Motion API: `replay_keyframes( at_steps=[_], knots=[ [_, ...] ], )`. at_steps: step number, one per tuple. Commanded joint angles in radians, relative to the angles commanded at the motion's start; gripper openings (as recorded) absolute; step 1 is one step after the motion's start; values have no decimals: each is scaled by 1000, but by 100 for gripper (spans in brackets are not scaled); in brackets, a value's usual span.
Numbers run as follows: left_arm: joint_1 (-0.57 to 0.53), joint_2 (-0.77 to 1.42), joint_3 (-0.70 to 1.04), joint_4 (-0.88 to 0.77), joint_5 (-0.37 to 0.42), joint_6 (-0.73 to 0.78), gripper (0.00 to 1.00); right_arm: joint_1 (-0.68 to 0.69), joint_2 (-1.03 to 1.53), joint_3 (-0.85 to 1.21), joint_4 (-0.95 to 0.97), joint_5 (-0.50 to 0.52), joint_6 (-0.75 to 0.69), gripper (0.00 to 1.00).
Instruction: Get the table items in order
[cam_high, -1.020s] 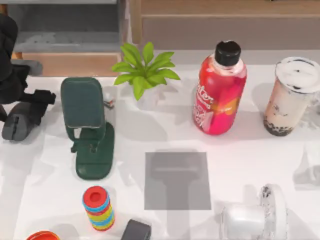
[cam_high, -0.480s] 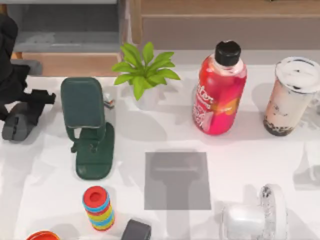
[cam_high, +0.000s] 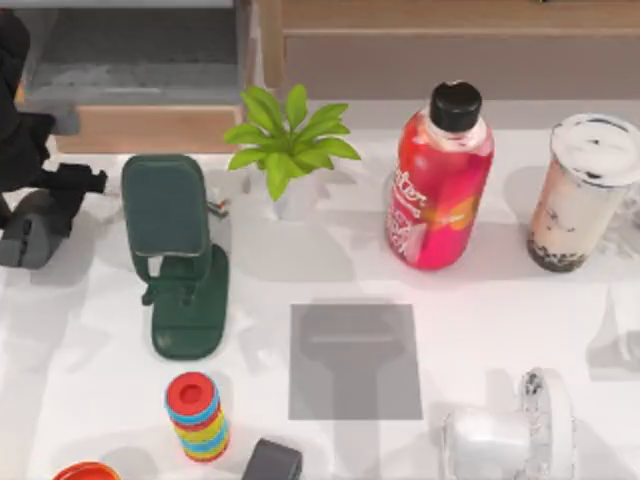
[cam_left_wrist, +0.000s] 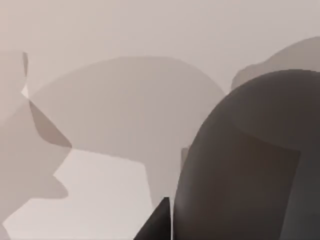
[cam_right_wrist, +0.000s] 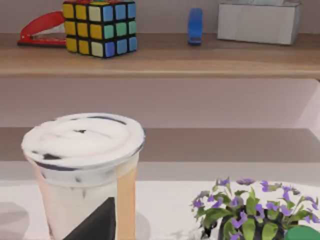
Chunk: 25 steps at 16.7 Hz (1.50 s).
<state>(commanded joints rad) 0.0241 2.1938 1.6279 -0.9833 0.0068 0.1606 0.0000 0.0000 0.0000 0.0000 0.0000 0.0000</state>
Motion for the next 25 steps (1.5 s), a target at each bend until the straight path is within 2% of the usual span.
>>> replay_keyframes(
  at_steps=[6, 12, 15, 17, 20, 25],
  knots=[
    [-2, -67, 180, -257, -2, -1, 0, 0, 0, 0, 0, 0, 0, 100],
    [-1, -73, 196, -275, -2, 1, 0, 0, 0, 0, 0, 0, 0, 100],
    [-40, -125, 214, -252, 23, 63, 0, 0, 0, 0, 0, 0, 0, 100],
    [-98, -187, 230, -227, 55, 158, 0, 0, 0, 0, 0, 0, 0, 100],
    [-219, -283, 242, -187, 110, 379, 0, 0, 0, 0, 0, 0, 0, 100],
    [-464, -361, 199, -138, 176, 946, 0, 0, 0, 0, 0, 0, 0, 100]
  ],
)
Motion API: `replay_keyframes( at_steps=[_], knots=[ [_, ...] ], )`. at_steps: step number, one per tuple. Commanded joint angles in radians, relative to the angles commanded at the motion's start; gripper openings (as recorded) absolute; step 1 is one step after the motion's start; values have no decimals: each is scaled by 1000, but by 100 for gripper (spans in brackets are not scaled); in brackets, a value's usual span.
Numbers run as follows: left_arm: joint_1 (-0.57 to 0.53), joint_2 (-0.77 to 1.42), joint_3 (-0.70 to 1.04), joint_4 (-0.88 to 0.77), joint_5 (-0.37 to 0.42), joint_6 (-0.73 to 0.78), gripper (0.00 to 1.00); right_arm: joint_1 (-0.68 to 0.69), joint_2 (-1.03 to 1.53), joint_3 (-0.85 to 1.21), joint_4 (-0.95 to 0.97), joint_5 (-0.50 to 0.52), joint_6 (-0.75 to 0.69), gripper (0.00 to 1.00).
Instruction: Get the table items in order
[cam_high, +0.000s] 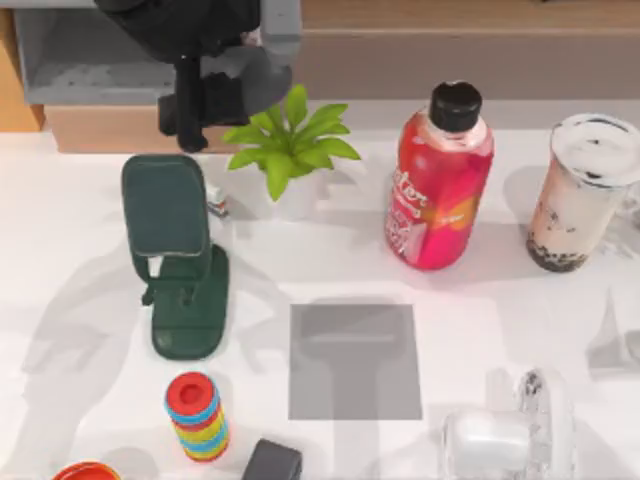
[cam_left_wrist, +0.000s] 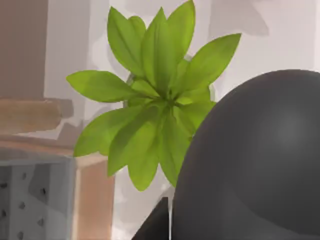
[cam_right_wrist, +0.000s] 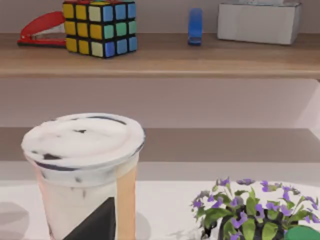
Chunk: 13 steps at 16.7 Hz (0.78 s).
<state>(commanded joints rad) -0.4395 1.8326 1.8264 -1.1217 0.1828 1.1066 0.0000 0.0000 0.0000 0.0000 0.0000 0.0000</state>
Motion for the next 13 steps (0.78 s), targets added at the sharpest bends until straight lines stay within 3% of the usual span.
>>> replay_keyframes(
  at_steps=[7, 10, 13],
  knots=[
    [-281, 130, -145, 37, -36, 832, 0, 0, 0, 0, 0, 0, 0, 100],
    [-349, 221, -193, 60, -94, 1059, 0, 0, 0, 0, 0, 0, 0, 100],
    [-386, 294, -221, 82, -149, 1193, 0, 0, 0, 0, 0, 0, 0, 100]
  ],
)
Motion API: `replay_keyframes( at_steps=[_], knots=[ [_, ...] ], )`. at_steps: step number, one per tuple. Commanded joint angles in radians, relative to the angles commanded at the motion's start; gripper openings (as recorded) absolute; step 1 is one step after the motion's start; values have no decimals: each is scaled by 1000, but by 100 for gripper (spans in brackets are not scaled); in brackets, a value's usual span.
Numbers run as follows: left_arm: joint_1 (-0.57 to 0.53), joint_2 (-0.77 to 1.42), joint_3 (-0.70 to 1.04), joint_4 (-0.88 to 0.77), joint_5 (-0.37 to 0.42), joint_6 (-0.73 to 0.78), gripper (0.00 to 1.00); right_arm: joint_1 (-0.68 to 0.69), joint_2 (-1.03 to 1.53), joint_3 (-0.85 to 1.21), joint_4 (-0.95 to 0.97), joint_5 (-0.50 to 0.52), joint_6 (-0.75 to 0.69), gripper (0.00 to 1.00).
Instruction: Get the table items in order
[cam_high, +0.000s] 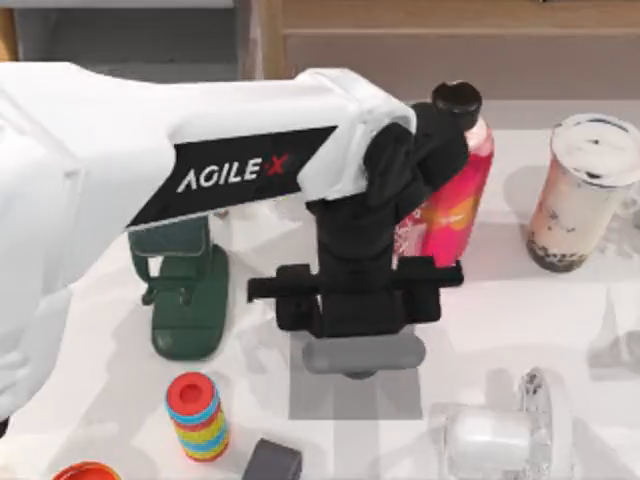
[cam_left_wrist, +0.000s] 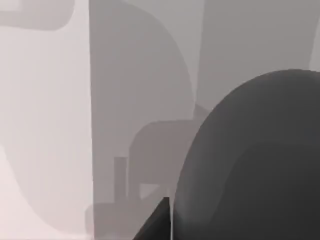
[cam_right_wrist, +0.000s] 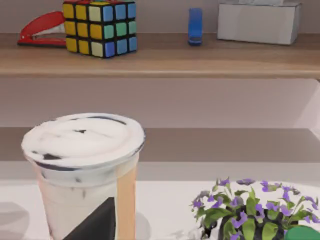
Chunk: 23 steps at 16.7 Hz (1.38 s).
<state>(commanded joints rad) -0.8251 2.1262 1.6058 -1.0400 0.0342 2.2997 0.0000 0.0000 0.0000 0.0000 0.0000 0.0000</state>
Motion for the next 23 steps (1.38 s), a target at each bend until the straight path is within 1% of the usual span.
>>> replay_keyframes(
  at_steps=[3, 16, 23],
  knots=[
    [-11, 26, -7, 9, -21, 40, 0, 0, 0, 0, 0, 0, 0, 100],
    [-10, 39, -27, 43, -21, 40, 0, 0, 0, 0, 0, 0, 0, 100],
    [-10, 39, -27, 43, -21, 40, 53, 0, 0, 0, 0, 0, 0, 100]
  ],
)
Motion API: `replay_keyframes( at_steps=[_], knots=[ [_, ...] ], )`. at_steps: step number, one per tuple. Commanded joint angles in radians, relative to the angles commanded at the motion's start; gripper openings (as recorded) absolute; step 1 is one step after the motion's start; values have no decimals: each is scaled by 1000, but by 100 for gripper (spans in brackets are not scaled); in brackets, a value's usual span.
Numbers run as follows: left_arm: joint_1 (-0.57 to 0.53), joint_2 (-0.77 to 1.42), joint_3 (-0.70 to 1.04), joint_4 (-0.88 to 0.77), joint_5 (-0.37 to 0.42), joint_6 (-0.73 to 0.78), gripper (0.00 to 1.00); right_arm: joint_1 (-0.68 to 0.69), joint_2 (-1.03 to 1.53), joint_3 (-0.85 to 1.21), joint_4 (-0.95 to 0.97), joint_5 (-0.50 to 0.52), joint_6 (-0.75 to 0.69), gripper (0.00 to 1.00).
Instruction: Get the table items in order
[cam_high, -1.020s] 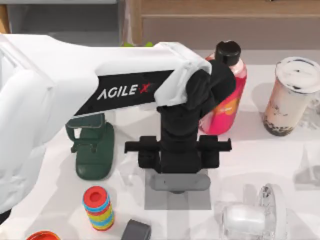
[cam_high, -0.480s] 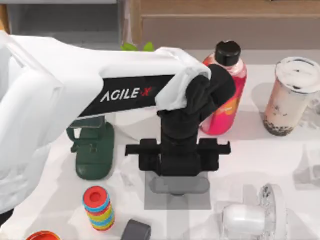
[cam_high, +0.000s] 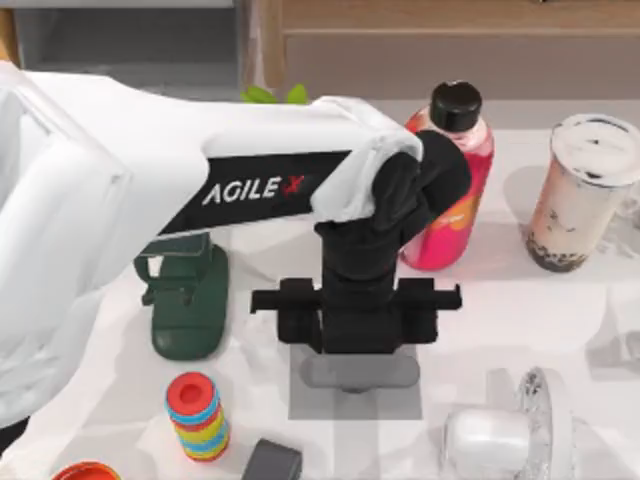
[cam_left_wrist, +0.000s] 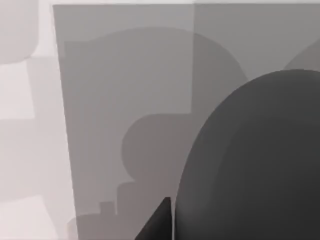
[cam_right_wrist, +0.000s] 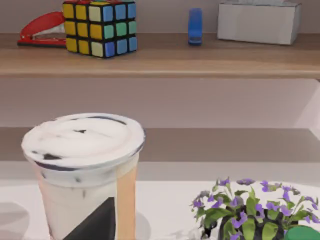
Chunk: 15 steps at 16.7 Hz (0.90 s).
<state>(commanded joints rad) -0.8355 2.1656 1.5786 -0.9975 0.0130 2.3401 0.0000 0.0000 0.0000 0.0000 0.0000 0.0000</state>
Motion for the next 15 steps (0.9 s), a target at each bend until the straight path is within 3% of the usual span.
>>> replay_keyframes(
  at_steps=[6, 15],
  knots=[
    [0, 0, 0, 0, 0, 0, 98, 0, 0, 0, 0, 0, 0, 100],
    [2, -1, 0, 0, 0, 0, 100, 0, 0, 0, 0, 0, 0, 100]
  ],
)
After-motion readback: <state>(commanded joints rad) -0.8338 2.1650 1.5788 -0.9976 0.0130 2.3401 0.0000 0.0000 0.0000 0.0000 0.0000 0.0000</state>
